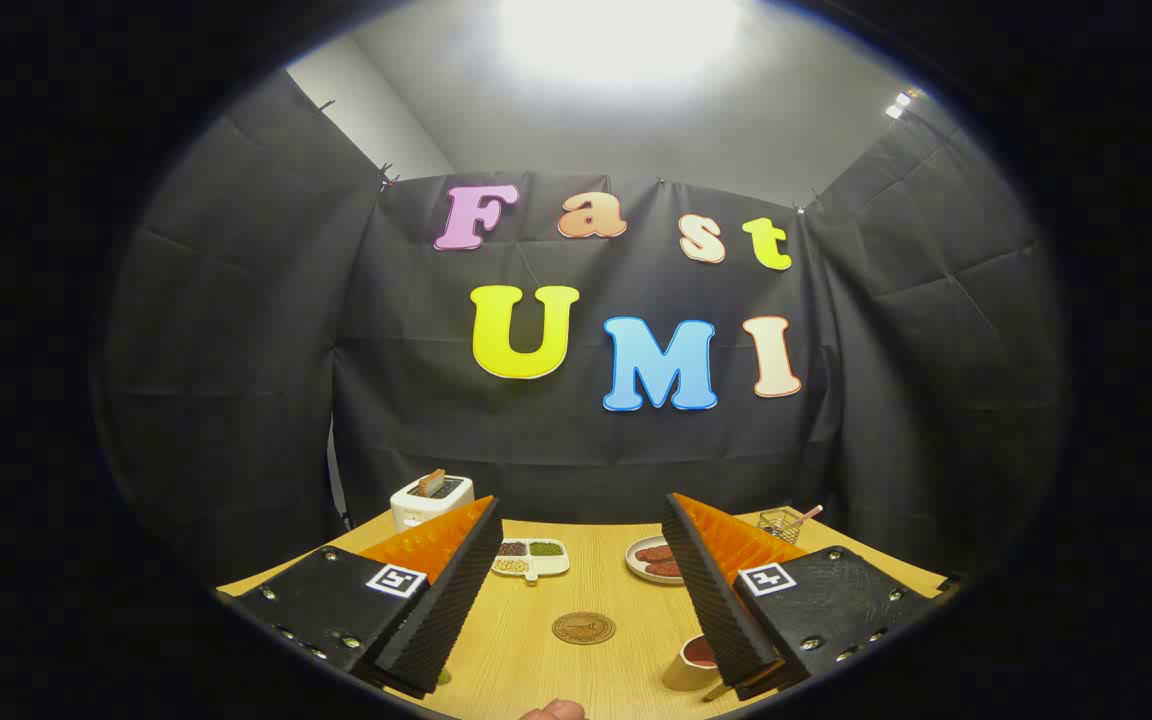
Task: Take the bottle from table, then pour the juice into the cup, finally place the bottle on the coaster
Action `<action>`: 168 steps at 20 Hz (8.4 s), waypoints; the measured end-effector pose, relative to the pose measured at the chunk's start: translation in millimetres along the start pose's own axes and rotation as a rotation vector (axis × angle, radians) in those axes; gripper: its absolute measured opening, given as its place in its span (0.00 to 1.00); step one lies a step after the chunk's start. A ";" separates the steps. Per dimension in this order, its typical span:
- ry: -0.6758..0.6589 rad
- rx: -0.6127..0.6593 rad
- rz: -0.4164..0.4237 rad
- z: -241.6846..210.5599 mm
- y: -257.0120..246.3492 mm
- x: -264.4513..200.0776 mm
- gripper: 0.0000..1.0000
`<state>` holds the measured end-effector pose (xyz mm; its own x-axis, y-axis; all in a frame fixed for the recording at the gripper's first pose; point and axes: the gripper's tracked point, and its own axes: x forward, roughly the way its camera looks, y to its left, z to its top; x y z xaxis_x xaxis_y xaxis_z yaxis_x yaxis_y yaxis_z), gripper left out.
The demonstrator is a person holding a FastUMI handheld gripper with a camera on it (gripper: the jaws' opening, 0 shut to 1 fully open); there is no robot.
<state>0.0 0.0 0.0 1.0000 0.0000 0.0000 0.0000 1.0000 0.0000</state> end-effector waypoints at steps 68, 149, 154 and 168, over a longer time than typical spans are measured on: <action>0.352 0.026 0.167 -235.2 184.0 -0.3 0.98; 0.512 1.639 -0.039 -197.9 13.9 32.6 0.77; 0.509 1.733 -0.038 -189.8 16.1 35.9 0.76; 0.506 1.903 -0.066 -175.7 19.5 48.6 0.77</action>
<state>48.6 19.5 -175.7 0.9070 0.3136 -0.2811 0.3750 -0.2976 0.8780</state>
